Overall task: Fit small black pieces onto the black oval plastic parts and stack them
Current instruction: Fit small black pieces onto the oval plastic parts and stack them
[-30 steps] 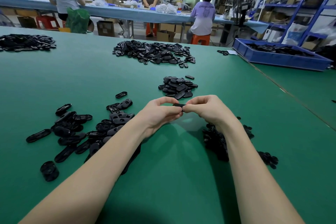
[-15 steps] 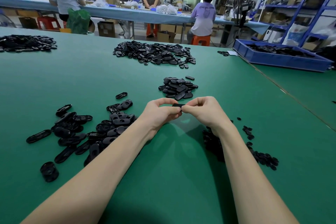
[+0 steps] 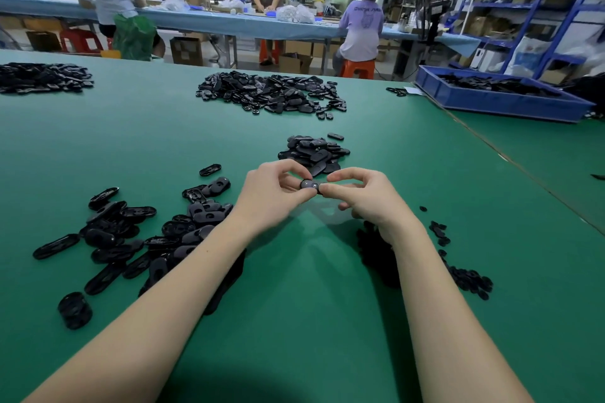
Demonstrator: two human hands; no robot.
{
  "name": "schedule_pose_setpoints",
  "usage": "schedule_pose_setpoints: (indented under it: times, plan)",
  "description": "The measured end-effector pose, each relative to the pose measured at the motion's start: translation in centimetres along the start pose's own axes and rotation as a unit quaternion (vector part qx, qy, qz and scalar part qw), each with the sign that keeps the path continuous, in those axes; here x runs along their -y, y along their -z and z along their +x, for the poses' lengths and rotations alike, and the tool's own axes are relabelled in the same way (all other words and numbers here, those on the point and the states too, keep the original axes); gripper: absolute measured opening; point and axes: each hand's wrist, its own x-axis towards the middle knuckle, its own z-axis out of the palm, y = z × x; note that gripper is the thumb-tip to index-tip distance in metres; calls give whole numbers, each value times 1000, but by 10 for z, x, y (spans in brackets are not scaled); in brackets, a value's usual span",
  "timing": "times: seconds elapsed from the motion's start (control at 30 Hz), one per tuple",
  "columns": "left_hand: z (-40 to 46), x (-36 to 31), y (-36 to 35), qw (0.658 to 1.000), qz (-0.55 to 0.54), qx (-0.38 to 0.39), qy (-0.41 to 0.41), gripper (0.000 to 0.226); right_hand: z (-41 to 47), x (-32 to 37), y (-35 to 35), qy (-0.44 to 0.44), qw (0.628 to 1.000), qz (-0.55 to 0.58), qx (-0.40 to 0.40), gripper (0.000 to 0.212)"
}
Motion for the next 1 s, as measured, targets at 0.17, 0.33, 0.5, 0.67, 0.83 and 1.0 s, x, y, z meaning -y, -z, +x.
schedule_pose_setpoints:
  times: [0.17, 0.33, 0.5, 0.67, 0.83, 1.0]
  plan:
    - [31, 1, -8, 991, 109, -68, -23, 18, 3, -3, 7, -5, 999, -8, -32, 18]
    - [88, -4, -21, 971, 202, -123, -29, 15, 4, -6, 11, -7, 1000, -1, -13, 12]
    - [122, 9, -36, 951, 284, -118, 2, 19, 6, -8, 10, -3, 1000, -20, 20, 11]
    - [120, 15, -34, 960, 242, -139, 15, 22, 6, -10, 14, -3, 1000, -8, 23, 10]
    - [91, 5, -9, 985, 131, -106, 23, 14, 6, -9, 15, 4, 999, -18, 29, 11]
    - [44, 2, 33, 995, 69, 49, 57, 16, 5, -6, 9, 15, 997, -67, 43, 9]
